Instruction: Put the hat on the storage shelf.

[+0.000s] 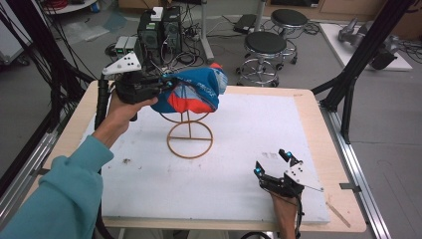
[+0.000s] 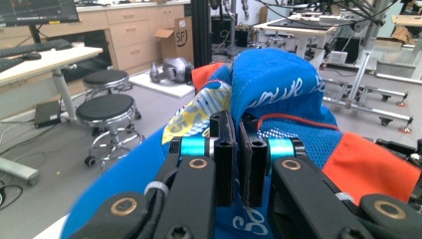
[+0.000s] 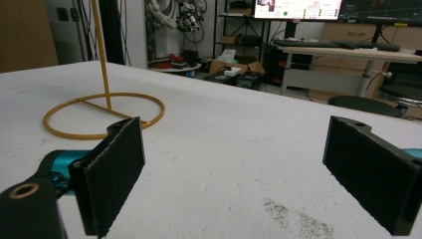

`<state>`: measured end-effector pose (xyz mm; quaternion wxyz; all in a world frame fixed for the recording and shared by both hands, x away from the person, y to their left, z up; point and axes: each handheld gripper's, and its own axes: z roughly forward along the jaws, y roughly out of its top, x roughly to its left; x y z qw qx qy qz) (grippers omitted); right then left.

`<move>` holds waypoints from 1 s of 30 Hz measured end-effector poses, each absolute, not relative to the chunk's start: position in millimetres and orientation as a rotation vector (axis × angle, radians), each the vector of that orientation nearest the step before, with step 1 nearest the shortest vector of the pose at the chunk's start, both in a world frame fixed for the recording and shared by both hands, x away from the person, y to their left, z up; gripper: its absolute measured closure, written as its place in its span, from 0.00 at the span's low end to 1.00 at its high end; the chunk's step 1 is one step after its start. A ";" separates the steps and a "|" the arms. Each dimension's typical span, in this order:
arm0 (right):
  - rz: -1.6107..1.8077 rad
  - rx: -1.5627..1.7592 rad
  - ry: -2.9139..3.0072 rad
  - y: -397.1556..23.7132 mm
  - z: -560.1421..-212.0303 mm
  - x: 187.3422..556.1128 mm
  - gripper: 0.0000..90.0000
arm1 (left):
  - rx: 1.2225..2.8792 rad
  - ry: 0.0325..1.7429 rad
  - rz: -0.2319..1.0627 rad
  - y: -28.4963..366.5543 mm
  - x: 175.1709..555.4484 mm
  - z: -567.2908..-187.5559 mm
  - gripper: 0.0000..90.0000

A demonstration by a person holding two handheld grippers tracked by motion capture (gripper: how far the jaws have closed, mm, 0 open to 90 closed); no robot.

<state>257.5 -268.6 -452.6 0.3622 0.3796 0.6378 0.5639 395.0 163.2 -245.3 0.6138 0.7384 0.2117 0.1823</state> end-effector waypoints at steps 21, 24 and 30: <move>1.452 0.975 1.641 -268.6 -452.7 257.4 0.09 | 1.730 0.604 0.441 195.2 399.9 -261.3 0.96; 1.451 0.975 1.642 -268.6 -452.7 257.4 0.09 | 1.740 0.592 0.453 192.6 398.3 -260.1 0.95; 1.451 0.975 1.643 -268.1 -452.6 257.2 0.09 | 1.755 0.571 0.466 185.0 394.0 -257.7 0.92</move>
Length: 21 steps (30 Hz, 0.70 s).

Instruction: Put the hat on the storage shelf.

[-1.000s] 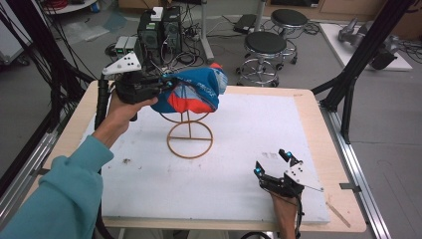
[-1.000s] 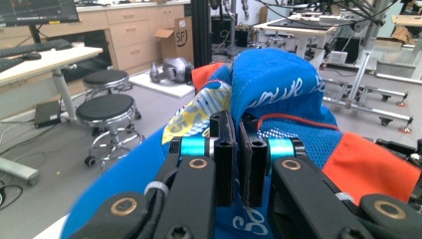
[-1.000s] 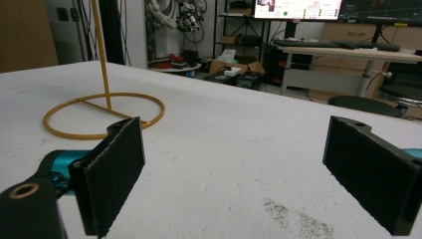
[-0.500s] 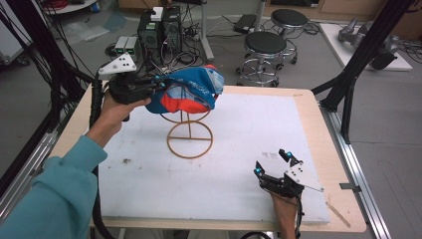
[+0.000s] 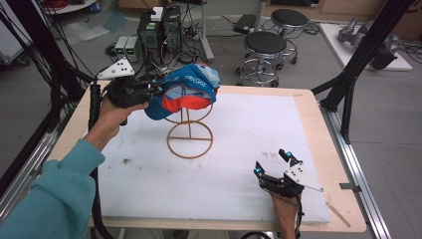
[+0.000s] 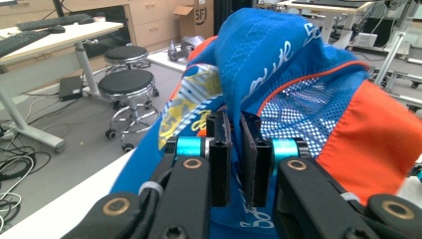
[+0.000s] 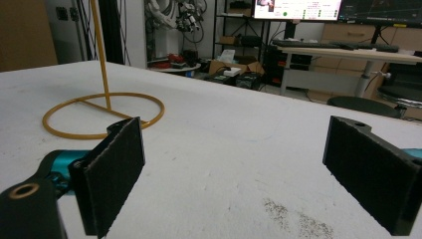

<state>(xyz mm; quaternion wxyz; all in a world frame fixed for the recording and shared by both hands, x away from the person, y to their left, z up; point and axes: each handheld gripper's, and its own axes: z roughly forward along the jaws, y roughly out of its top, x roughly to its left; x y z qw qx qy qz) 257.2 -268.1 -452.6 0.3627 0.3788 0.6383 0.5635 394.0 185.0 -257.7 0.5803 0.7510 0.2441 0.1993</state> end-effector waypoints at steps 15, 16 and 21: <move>1.451 0.977 1.646 -267.9 -452.6 256.9 0.09 | 1.841 0.525 0.485 168.1 389.3 -251.9 0.71; 1.449 0.973 1.642 -268.0 -452.7 257.2 0.09 | 1.860 0.526 0.493 167.5 389.4 -252.8 0.66; 1.447 0.970 1.645 -268.0 -452.7 256.9 0.09 | 1.879 0.573 0.495 172.3 390.7 -256.6 0.44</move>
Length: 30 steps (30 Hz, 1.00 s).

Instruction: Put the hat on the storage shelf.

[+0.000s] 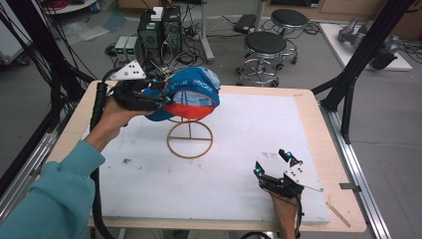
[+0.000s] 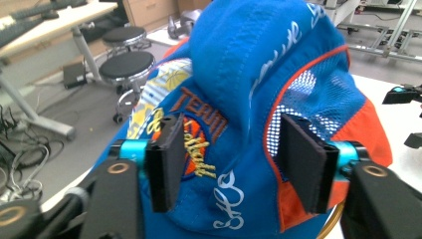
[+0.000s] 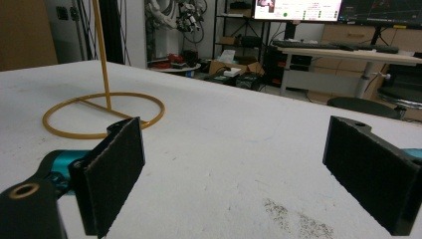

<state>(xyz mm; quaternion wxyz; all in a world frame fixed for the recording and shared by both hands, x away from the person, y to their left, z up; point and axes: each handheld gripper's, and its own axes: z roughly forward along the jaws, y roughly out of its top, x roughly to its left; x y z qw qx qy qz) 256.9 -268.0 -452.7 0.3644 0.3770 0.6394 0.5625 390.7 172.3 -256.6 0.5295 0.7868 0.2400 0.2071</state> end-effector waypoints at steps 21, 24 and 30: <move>1.470 0.967 1.631 -270.3 -453.0 256.9 0.09 | 1.903 0.595 0.310 194.3 381.6 -278.7 0.15; 1.474 0.976 1.632 -270.2 -453.0 256.2 0.09 | 1.868 0.591 0.326 203.8 375.2 -282.0 0.15; 1.473 0.973 1.629 -270.1 -453.1 256.1 0.09 | 1.811 0.586 0.394 225.1 357.5 -294.4 0.14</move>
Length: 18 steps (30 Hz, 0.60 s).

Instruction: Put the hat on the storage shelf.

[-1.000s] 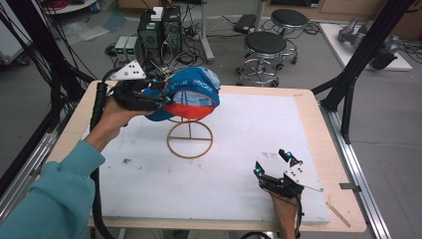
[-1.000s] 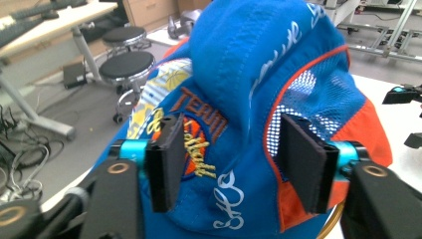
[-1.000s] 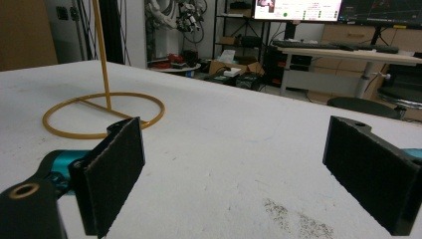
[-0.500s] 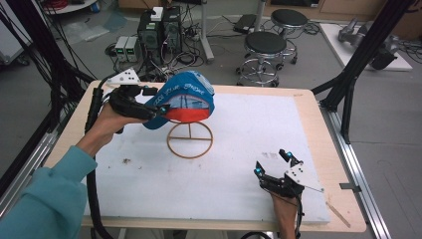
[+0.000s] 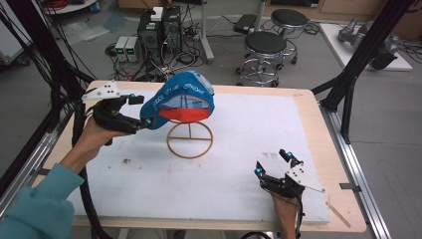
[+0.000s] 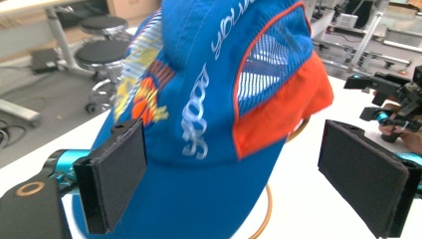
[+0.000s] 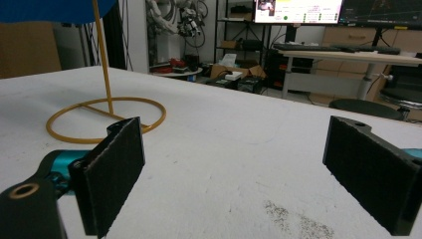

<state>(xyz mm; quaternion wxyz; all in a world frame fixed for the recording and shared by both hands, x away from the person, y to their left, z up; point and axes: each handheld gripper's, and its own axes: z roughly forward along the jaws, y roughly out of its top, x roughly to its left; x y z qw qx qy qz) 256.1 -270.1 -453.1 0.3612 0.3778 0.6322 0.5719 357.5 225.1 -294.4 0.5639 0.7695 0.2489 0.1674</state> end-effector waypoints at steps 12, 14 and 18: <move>1.464 0.980 1.635 -269.4 -452.9 256.7 0.09 | 1.731 0.683 0.571 271.7 313.8 -353.1 0.14; 1.462 0.981 1.635 -269.3 -452.8 256.6 0.09 | 1.712 0.700 0.581 278.2 304.8 -367.2 0.14; 1.459 0.983 1.634 -269.2 -452.8 256.7 0.09 | 1.679 0.733 0.606 289.4 289.6 -391.4 0.14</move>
